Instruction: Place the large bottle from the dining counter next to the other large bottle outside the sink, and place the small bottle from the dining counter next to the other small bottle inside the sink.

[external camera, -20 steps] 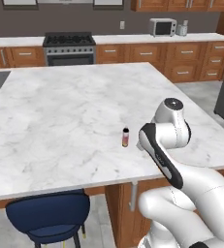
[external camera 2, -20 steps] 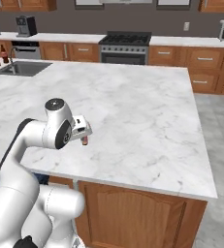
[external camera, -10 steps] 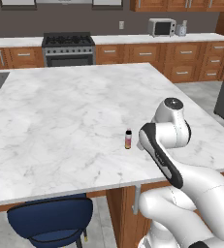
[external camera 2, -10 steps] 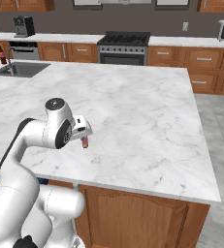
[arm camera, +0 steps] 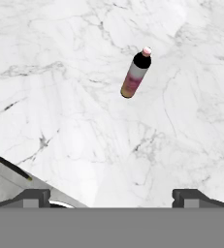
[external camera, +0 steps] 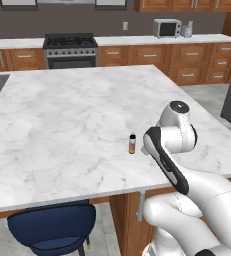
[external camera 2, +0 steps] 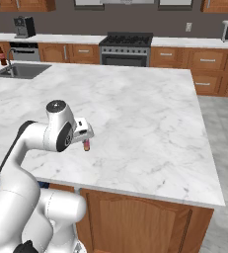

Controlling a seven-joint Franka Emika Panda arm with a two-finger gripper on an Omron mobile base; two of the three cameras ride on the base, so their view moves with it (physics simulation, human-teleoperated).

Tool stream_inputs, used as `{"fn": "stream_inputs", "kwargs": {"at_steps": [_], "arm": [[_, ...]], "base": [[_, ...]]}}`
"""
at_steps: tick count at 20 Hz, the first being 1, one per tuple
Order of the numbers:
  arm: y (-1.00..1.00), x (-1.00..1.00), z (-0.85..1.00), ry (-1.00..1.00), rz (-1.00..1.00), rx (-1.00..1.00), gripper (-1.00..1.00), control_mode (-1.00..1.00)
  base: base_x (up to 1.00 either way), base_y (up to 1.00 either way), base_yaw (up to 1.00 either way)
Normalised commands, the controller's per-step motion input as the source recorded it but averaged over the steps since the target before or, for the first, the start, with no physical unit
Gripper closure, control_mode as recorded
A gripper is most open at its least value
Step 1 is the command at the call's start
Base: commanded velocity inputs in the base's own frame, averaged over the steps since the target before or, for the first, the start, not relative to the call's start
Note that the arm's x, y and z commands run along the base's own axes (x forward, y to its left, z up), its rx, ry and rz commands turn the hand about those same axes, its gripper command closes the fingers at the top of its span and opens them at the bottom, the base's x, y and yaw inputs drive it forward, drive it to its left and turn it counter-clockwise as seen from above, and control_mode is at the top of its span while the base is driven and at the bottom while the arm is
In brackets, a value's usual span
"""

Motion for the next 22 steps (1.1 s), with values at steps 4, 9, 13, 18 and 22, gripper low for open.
{"fn": "stream_inputs", "kwargs": {"at_steps": [4, 9, 13, 18, 22], "arm": [[0.0, 0.0, 0.0, 0.0, 0.0, 0.0, -1.0, 1.0], [0.0, 0.01, -0.03, 0.0, -0.04, 0.02, -1.0, -1.0], [0.06, 0.0, 0.0, 0.0, -0.19, 0.02, -1.0, -1.0], [0.13, 0.0, 0.0, 0.0, -0.27, 0.04, -1.0, -1.0], [0.14, 0.0, 0.0, 0.0, -0.17, 0.01, -1.0, -1.0]], "base": [[0.1, 0.0, 0.0], [0.0, 0.0, 0.0], [0.0, 0.0, 0.0], [0.0, 0.0, 0.0], [0.0, 0.0, 0.0]]}}
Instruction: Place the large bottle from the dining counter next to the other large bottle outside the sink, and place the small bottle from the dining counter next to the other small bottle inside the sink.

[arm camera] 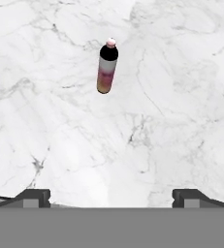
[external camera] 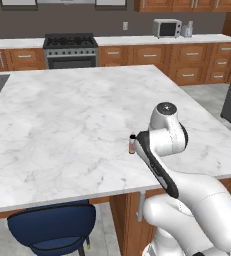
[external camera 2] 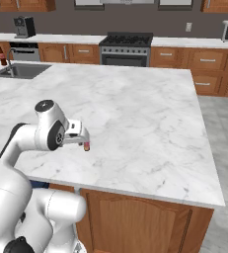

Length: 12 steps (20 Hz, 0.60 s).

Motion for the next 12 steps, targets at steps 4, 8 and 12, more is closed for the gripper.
{"fn": "stream_inputs", "kwargs": {"at_steps": [4, 8, 12], "arm": [[0.06, 0.0, 0.0, 0.0, -0.04, 0.02, -1.0, -1.0], [0.0, 0.02, 0.0, 0.0, 0.0, 0.06, -1.0, -1.0], [0.0, 0.0, 0.0, 0.0, 0.0, 0.06, -1.0, -1.0]], "base": [[0.0, 0.0, 0.0], [0.0, 0.0, 0.0], [0.0, 0.0, 0.0]]}}
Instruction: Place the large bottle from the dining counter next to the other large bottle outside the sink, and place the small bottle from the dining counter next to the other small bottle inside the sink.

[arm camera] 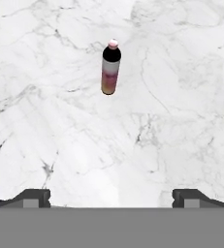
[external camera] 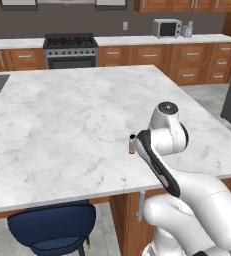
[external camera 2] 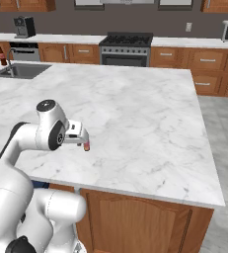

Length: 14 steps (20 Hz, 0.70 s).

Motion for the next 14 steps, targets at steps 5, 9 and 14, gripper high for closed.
{"fn": "stream_inputs", "kwargs": {"at_steps": [5, 9, 14], "arm": [[0.01, 0.02, 0.0, 0.0, 0.02, 0.01, -1.0, -1.0], [0.13, 0.0, 0.0, 0.0, 0.0, 0.0, -1.0, -1.0], [0.06, 0.02, 0.0, 0.0, 0.0, 0.0, -1.0, -1.0]], "base": [[0.0, 0.0, 0.0], [0.0, 0.0, 0.0], [0.0, 0.0, 0.0]]}}
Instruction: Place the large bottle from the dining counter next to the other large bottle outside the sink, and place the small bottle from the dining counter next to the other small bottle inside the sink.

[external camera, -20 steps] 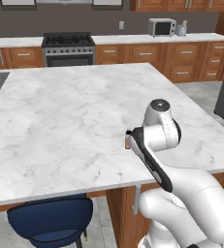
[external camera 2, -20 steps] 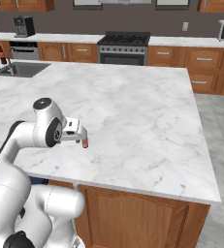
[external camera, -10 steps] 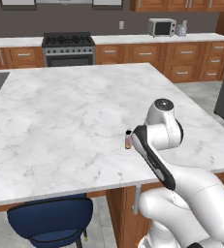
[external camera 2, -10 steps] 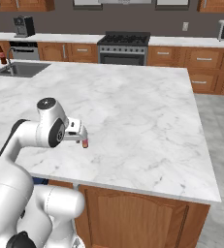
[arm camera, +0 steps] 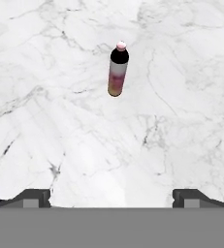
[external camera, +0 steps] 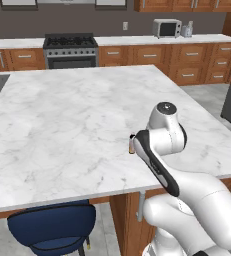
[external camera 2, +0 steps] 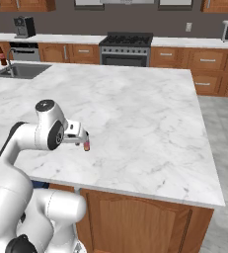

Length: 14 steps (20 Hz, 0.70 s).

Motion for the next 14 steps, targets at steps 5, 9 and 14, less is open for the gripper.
{"fn": "stream_inputs", "kwargs": {"at_steps": [5, 9, 14], "arm": [[0.01, 0.09, 0.0, 0.0, 0.0, 0.0, -1.0, -1.0], [0.0, 0.12, 0.09, 0.0, 0.0, 0.0, -1.0, -1.0], [0.0, 0.21, 0.07, 0.0, 0.0, 0.0, -1.0, -1.0]], "base": [[0.0, 0.0, 0.0], [0.0, 0.0, 0.0], [0.0, 0.0, 0.0]]}}
